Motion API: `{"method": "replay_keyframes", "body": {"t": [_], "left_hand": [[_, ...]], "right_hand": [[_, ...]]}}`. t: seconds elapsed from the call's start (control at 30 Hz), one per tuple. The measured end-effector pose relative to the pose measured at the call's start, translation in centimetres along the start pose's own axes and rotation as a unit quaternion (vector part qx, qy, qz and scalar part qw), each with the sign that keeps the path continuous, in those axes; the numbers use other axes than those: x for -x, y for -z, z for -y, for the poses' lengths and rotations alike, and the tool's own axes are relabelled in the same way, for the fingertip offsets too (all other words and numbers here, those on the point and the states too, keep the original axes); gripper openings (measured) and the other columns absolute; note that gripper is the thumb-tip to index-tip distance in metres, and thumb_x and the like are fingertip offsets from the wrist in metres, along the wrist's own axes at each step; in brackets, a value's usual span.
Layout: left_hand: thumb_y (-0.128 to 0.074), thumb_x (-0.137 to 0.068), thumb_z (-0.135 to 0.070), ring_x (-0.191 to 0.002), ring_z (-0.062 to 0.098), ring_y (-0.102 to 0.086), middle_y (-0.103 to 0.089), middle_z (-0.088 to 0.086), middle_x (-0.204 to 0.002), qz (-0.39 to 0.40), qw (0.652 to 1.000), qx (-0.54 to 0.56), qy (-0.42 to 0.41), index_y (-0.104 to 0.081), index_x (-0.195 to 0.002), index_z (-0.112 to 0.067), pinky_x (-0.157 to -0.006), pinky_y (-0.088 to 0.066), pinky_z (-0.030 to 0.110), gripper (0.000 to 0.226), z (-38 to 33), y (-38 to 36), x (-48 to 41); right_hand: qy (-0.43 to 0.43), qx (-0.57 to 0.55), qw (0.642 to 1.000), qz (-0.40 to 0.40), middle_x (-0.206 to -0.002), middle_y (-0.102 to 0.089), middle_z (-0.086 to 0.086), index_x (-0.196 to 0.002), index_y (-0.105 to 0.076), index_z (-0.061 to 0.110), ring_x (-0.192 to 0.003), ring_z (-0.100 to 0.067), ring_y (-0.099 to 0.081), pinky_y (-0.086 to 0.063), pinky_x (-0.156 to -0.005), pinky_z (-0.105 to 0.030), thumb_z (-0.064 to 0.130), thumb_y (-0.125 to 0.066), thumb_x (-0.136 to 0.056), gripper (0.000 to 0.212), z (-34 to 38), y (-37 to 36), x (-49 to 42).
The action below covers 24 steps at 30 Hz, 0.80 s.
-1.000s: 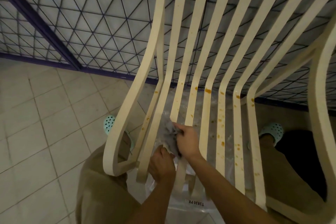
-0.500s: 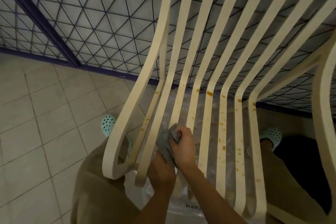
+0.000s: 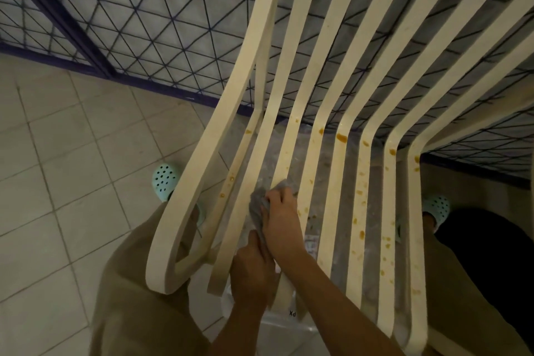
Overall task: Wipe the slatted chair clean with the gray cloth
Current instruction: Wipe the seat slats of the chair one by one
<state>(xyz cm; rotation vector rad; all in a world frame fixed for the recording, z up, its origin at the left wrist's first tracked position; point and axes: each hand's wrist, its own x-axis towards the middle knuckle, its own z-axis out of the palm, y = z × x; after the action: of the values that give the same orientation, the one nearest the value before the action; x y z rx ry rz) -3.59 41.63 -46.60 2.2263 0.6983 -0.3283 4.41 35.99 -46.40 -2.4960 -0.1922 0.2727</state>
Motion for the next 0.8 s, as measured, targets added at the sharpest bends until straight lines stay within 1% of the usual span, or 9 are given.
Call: {"method": "replay_keyframes", "body": {"t": [0.07, 0.17, 0.23, 0.3, 0.37, 0.47, 0.6, 0.7, 0.8], "left_hand": [[-0.043, -0.102, -0.027, -0.038, 0.005, -0.034, -0.035, -0.011, -0.051, -0.022, 1.0, -0.009, 0.004, -0.062, -0.106, -0.009, -0.037, -0.019, 0.018, 0.026, -0.2, -0.1, -0.1], [-0.033, -0.103, -0.035, -0.04, 0.008, -0.039, -0.038, -0.006, -0.05, -0.073, 0.996, -0.043, -0.022, -0.061, -0.103, -0.014, -0.039, -0.019, 0.017, 0.035, -0.1, -0.4, -0.3], [-0.029, -0.102, -0.037, -0.043, 0.01, -0.044, -0.04, -0.007, -0.051, -0.077, 0.995, -0.063, -0.029, -0.061, -0.106, -0.016, -0.04, -0.023, 0.016, 0.039, 0.1, -0.5, -0.4], [-0.031, -0.101, -0.036, -0.042, 0.009, -0.039, -0.037, -0.008, -0.051, -0.064, 0.996, -0.057, -0.023, -0.063, -0.106, -0.014, -0.038, -0.019, 0.015, 0.039, 0.0, -0.3, -0.3], [-0.033, -0.101, -0.033, -0.042, 0.008, -0.036, -0.034, -0.01, -0.051, -0.061, 0.996, -0.053, -0.027, -0.063, -0.107, -0.012, -0.037, -0.016, 0.015, 0.037, -0.2, -0.3, -0.3], [-0.034, -0.101, -0.031, -0.039, 0.008, -0.032, -0.033, -0.009, -0.049, -0.073, 0.994, -0.065, -0.057, -0.064, -0.104, -0.008, -0.036, -0.013, 0.013, 0.037, -0.1, -0.3, -0.4], [-0.035, -0.102, -0.03, -0.038, 0.006, -0.033, -0.034, -0.01, -0.049, -0.085, 0.994, -0.044, -0.057, -0.063, -0.094, -0.011, -0.036, -0.015, 0.013, 0.035, -0.3, -0.1, -0.1], [-0.03, -0.101, -0.035, -0.04, 0.004, -0.037, -0.036, -0.009, -0.049, -0.092, 0.994, -0.014, -0.056, -0.06, -0.087, -0.013, -0.04, -0.02, 0.014, 0.04, 0.0, -0.3, -0.1], [-0.028, -0.101, -0.039, -0.043, 0.009, -0.041, -0.041, -0.005, -0.052, -0.077, 0.996, -0.013, -0.049, -0.058, -0.088, -0.013, -0.042, -0.025, 0.021, 0.042, 0.3, -0.5, 0.0]], "right_hand": [[0.001, 0.031, 1.0, -0.007, -0.123, -0.043, -0.019, -0.114, -0.054, 0.005, -0.106, -0.035, -0.046, -0.039, -0.073, -0.028, 0.002, -0.05, -0.096, 0.019, -0.3, -0.1, -1.0], [-0.001, 0.073, 0.997, -0.009, -0.125, -0.041, -0.018, -0.12, -0.05, 0.006, -0.111, -0.033, -0.042, -0.043, -0.082, -0.032, 0.004, -0.047, -0.097, 0.024, -0.7, 0.0, -2.9], [0.009, 0.11, 0.994, -0.001, -0.129, -0.04, -0.015, -0.126, -0.047, 0.007, -0.117, -0.032, -0.04, -0.043, -0.085, -0.03, 0.007, -0.044, -0.098, 0.029, -1.2, 0.1, -4.6], [0.016, 0.129, 0.991, 0.008, -0.134, -0.038, -0.015, -0.13, -0.044, 0.007, -0.12, -0.033, -0.038, -0.043, -0.086, -0.03, 0.007, -0.044, -0.097, 0.033, -1.6, 0.6, -6.2], [0.003, 0.12, 0.993, 0.01, -0.137, -0.034, -0.019, -0.128, -0.045, 0.005, -0.12, -0.036, -0.038, -0.045, -0.087, -0.035, 0.003, -0.047, -0.096, 0.032, -1.6, 1.4, -7.8], [-0.011, 0.123, 0.992, 0.01, -0.137, -0.032, -0.02, -0.127, -0.044, 0.004, -0.122, -0.039, -0.038, -0.048, -0.09, -0.039, -0.001, -0.05, -0.093, 0.035, -1.5, 2.0, -9.1], [-0.003, 0.134, 0.991, 0.03, -0.134, -0.036, -0.019, -0.125, -0.045, 0.003, -0.123, -0.037, -0.036, -0.045, -0.088, -0.038, 0.004, -0.049, -0.096, 0.029, -1.6, 1.8, -7.5], [0.022, 0.161, 0.985, 0.055, -0.137, -0.036, -0.017, -0.13, -0.044, 0.005, -0.124, -0.036, -0.036, -0.041, -0.092, -0.034, 0.009, -0.046, -0.098, 0.032, -1.6, 1.0, -5.2], [0.01, 0.138, 0.987, 0.075, -0.14, -0.034, -0.019, -0.132, -0.043, 0.006, -0.124, -0.036, -0.036, -0.042, -0.096, -0.036, 0.01, -0.046, -0.1, 0.033, -1.1, 0.8, -2.3]]}}
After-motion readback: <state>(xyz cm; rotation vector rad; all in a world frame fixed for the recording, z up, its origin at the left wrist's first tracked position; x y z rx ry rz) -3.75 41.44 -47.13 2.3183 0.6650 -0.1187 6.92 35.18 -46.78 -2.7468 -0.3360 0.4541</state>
